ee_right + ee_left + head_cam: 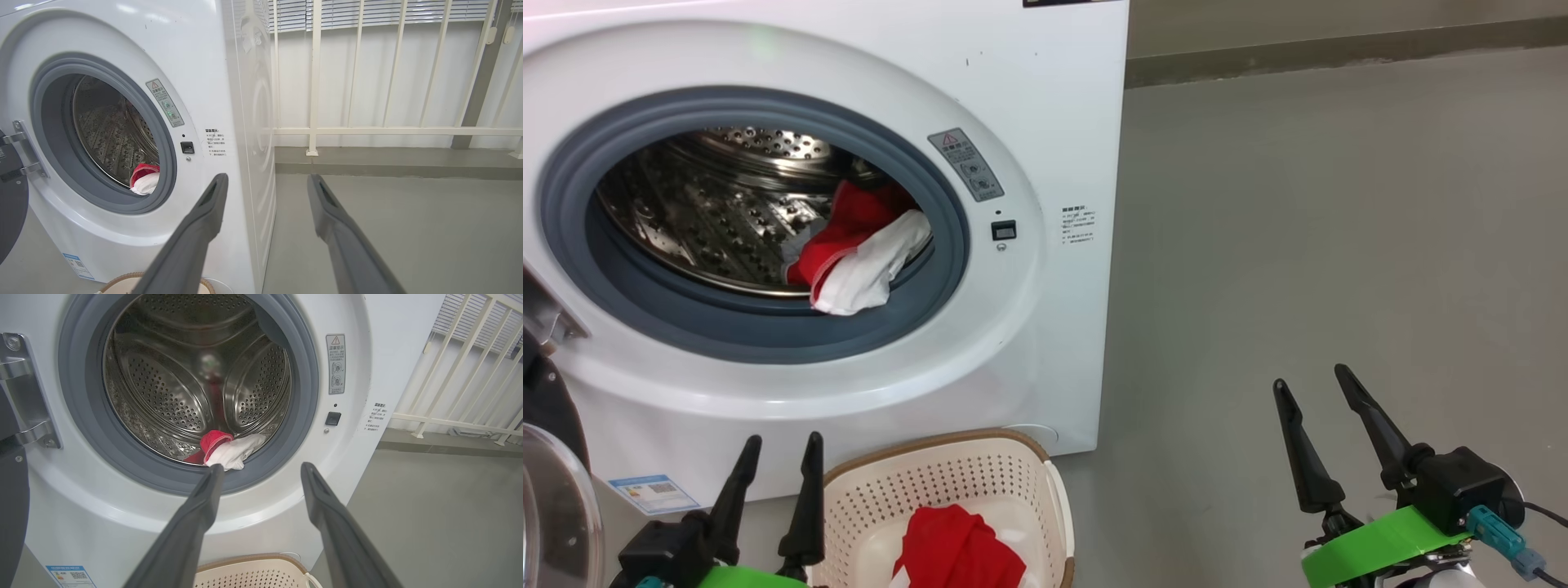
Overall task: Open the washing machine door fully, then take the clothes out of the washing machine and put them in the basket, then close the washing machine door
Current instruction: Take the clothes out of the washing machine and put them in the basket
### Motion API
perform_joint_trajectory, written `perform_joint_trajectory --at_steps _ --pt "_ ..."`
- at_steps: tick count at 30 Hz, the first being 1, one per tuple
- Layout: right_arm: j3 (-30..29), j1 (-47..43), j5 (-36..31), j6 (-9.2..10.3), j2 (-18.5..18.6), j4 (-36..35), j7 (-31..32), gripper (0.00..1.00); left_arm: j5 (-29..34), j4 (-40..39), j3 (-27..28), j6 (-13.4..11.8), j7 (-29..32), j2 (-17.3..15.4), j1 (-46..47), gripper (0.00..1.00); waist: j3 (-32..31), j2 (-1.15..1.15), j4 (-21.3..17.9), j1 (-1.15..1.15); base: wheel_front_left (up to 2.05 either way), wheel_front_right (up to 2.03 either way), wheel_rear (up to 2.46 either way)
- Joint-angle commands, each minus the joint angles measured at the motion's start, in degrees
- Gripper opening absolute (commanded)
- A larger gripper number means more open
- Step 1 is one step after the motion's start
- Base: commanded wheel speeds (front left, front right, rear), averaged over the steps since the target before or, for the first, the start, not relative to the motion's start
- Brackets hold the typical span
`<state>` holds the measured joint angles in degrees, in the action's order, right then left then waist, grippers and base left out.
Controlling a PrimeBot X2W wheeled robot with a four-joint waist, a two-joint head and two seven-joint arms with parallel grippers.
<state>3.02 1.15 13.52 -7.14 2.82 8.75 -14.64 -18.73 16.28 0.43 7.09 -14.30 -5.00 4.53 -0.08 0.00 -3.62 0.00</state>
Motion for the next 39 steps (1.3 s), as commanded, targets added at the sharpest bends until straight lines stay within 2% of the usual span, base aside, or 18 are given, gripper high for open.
perform_joint_trajectory --at_steps 1,14,30,39 --pt "1.63 1.06 -0.60 -0.35 0.06 -1.57 -0.36 1.00 -0.24 -1.35 1.95 0.09 -0.70 -0.93 0.80 1.00 0.13 0.00 0.05 0.00 0.00 0.00 0.00" --pt "1.80 2.49 -0.94 -0.35 0.06 -2.75 -0.36 1.00 0.65 -1.86 1.89 0.10 -0.70 -1.51 4.71 1.00 4.24 0.00 1.18 0.00 0.00 0.00 0.00" --pt "3.26 8.04 -2.66 -0.35 0.06 -5.12 -0.36 1.00 0.74 3.92 2.73 0.28 -0.70 -2.56 21.97 1.00 14.92 0.00 2.53 0.00 0.00 0.00 0.00" --pt "5.47 12.38 -2.64 -0.35 0.06 -7.69 -0.36 1.00 1.38 9.18 3.33 0.37 -0.70 -5.20 33.32 1.00 22.04 0.00 1.81 0.00 0.00 0.00 0.00"
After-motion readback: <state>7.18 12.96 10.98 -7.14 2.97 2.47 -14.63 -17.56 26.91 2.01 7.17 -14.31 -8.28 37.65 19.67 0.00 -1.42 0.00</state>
